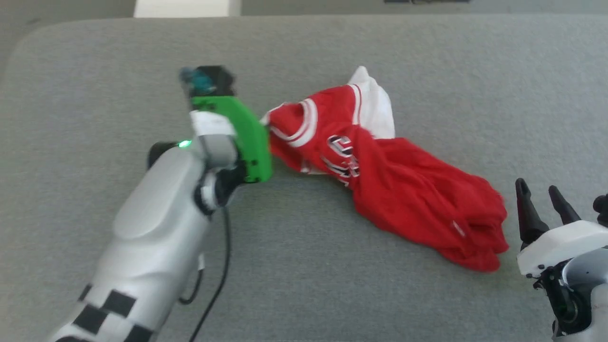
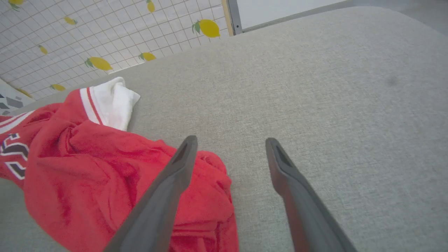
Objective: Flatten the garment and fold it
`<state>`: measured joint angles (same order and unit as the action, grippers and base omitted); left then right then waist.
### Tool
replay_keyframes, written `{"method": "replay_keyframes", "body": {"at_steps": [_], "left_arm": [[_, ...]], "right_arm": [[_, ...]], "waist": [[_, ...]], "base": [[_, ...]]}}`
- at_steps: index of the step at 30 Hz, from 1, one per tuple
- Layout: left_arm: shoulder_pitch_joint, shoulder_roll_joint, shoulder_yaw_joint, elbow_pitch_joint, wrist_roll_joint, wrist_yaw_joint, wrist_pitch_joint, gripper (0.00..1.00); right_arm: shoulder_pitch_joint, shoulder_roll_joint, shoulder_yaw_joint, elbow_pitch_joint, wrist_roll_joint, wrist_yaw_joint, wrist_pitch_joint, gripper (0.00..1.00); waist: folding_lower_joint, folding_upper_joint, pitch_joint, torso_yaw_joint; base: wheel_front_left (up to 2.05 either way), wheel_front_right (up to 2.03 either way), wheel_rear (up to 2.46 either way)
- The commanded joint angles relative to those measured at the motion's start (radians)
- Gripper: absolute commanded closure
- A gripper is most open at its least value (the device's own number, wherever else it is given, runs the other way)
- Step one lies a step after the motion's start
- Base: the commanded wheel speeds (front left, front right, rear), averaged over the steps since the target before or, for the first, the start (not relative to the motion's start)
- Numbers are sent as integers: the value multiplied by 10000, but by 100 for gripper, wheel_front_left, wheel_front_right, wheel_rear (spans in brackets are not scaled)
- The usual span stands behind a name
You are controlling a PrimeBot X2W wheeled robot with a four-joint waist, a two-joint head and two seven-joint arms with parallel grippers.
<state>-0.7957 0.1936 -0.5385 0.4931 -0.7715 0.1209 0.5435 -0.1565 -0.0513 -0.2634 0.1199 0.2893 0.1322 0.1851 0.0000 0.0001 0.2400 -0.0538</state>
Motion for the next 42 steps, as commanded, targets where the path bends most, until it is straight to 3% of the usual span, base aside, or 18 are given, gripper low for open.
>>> {"method": "replay_keyframes", "body": {"at_steps": [1,7,9,13,14,15,20,28,33,42], "left_arm": [[477,349,219,-225,-121,228,-52,100],[2471,1215,840,-900,-549,1109,25,100],[3618,1357,1057,-1018,-839,1483,10,100],[4613,1218,1504,-1279,-1334,1657,-379,100],[4785,1187,1656,-1396,-1417,1653,-617,62],[4893,1167,1768,-1496,-1457,1660,-811,0],[5151,1163,2671,-2414,-1488,1424,-2592,0],[6103,1651,3154,-3621,210,801,-6627,0],[6764,1408,3217,-3610,562,854,-7634,0],[7041,970,3552,-3906,1452,821,-8037,0]], "right_arm": [[129,10,22,-98,-104,-15,39,0],[246,10,185,-196,-62,-15,196,0],[248,10,357,-209,-64,-15,271,0],[231,11,477,-225,-55,-15,303,0],[223,11,487,-228,-54,-15,312,0],[222,11,491,-232,-58,-15,319,0],[281,11,513,-233,-82,-15,353,0],[319,11,579,-258,-68,-15,367,0],[286,11,613,-353,-99,-15,411,0],[-106,-227,1416,-358,-303,-15,1199,0]], "waist": [[0,-1,-786,874],[0,-1,-926,1082],[0,-1,-898,1032],[0,-1,-879,962],[0,-1,-877,950],[0,-1,-883,948],[0,-1,-1041,955],[0,-1,-1249,929],[0,-1,-1198,990],[0,-1,-998,1118]], "base": [[0,0,0],[0,0,0],[0,0,0],[0,0,0],[0,0,0],[0,0,0],[0,0,0],[0,0,0],[0,0,0],[0,0,0]]}}
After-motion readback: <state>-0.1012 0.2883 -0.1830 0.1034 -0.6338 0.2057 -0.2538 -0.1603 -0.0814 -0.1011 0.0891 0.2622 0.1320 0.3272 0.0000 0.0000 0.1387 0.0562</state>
